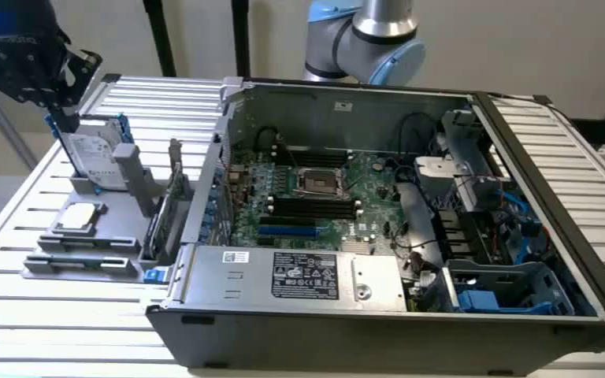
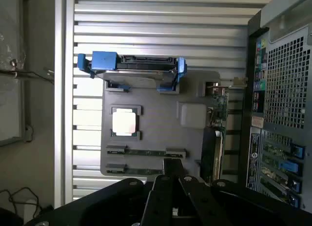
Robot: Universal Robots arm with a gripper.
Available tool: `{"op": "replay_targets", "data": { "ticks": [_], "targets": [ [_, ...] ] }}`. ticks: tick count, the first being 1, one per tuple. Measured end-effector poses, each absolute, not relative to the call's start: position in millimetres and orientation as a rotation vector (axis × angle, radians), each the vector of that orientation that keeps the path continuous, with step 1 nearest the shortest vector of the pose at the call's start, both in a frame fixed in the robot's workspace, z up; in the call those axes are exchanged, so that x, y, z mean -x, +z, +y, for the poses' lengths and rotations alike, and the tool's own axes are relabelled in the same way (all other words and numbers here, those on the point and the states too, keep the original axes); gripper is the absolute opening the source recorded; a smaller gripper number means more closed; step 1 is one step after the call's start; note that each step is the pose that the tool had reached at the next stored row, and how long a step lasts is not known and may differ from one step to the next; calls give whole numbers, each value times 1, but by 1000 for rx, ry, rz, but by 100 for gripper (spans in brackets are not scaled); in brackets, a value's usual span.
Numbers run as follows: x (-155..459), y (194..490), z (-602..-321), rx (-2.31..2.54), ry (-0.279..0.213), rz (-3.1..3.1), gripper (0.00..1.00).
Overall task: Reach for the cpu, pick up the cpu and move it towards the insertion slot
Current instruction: 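Pick up the cpu and move it towards the insertion slot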
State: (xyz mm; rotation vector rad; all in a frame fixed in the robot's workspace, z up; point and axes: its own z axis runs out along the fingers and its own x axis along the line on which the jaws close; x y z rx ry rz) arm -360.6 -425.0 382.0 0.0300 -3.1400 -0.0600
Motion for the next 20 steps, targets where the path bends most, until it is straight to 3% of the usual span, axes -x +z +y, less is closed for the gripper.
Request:
{"op": "replay_targets", "data": {
  "ticks": [12,20],
  "targets": [
    [362,382,-425,-30,-60,-3140,11],
    [395,381,-421,-30,-60,-3145,11]
  ]
}}
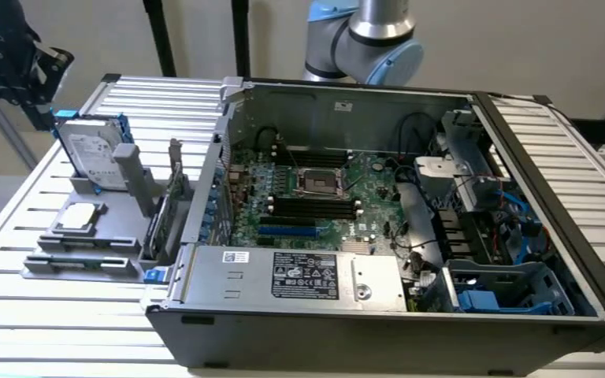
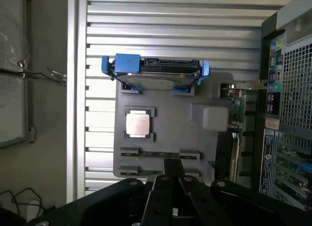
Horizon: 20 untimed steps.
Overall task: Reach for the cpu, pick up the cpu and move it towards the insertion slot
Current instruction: 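Pick up the cpu and move it towards the insertion slot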
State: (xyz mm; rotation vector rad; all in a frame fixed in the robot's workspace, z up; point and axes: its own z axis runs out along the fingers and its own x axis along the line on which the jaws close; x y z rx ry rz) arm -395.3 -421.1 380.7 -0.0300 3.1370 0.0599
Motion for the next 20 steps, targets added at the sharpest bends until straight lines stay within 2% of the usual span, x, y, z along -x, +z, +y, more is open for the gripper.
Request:
{"op": "replay_targets", "data": {
  "ticks": [10,17,19,20],
  "targets": [
    [434,376,-404,29,60,3136,11],
    [435,375,-403,28,60,3151,11],
    [435,375,-403,28,60,3153,12],
    [435,375,-403,28,60,3153,18]
  ]
}}
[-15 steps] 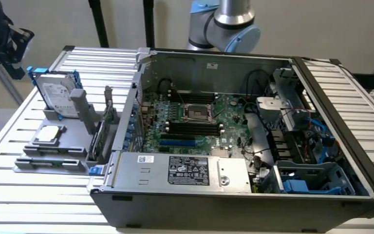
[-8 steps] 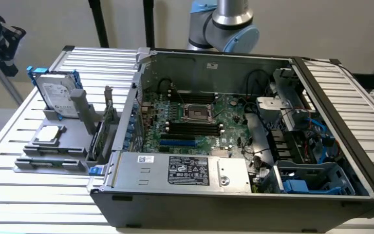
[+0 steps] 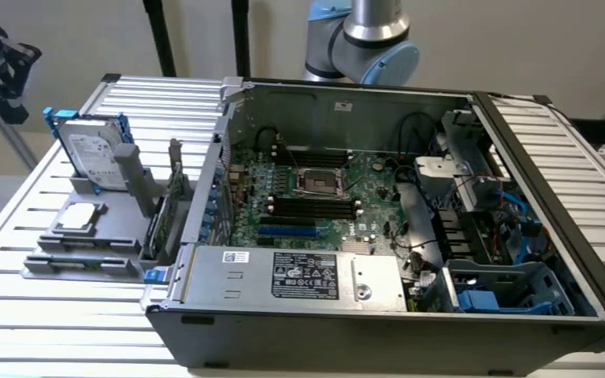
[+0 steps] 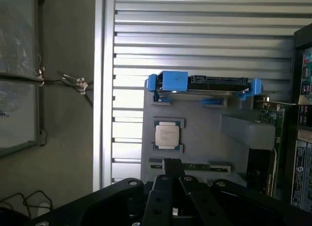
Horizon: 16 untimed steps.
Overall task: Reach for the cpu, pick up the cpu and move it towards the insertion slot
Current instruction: 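Pick up the cpu and move it towards the insertion slot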
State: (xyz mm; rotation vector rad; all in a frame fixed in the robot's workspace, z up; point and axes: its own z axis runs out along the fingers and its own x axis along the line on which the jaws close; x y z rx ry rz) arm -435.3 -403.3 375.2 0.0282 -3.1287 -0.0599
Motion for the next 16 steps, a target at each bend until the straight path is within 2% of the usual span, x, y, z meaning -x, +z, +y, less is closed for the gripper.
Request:
{"op": "replay_targets", "data": {
  "ticks": [1,4,5,7,8,11,13,14,16],
  "targets": [
    [435,375,-403,-28,-60,-3129,18],
    [435,375,-403,-28,-60,-3128,36],
    [435,375,-403,-28,-60,-3129,36],
    [435,373,-403,-28,-60,-3129,47],
    [435,372,-403,-28,-60,-3129,47],
    [435,368,-403,-28,-60,-3129,65],
    [434,364,-403,-28,-60,-3128,65],
    [433,362,-403,-28,-60,-3128,71],
    [432,359,-403,-28,-60,-3128,71]
  ]
}}
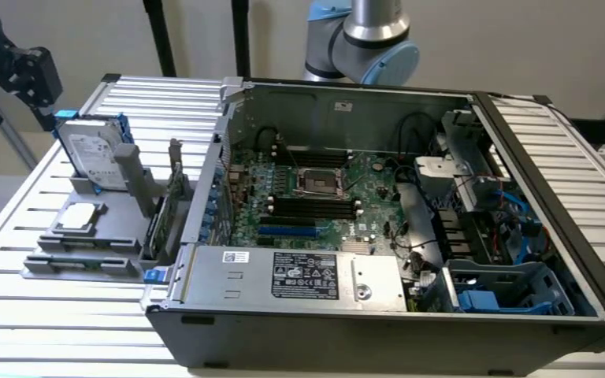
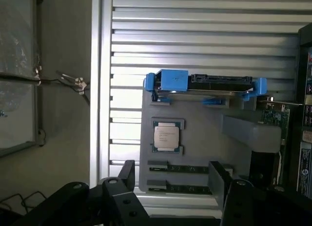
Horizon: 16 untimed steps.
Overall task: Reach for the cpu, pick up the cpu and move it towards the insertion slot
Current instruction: 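Pick up the cpu and move it towards the insertion slot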
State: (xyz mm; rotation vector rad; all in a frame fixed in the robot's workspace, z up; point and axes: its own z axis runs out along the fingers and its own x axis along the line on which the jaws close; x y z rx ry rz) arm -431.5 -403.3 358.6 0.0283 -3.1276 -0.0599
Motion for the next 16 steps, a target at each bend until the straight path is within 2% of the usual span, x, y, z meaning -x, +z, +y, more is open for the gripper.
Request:
{"op": "replay_targets", "data": {
  "ticks": [16],
  "targets": [
    [427,329,-403,-28,-60,-3128,71]
  ]
}}
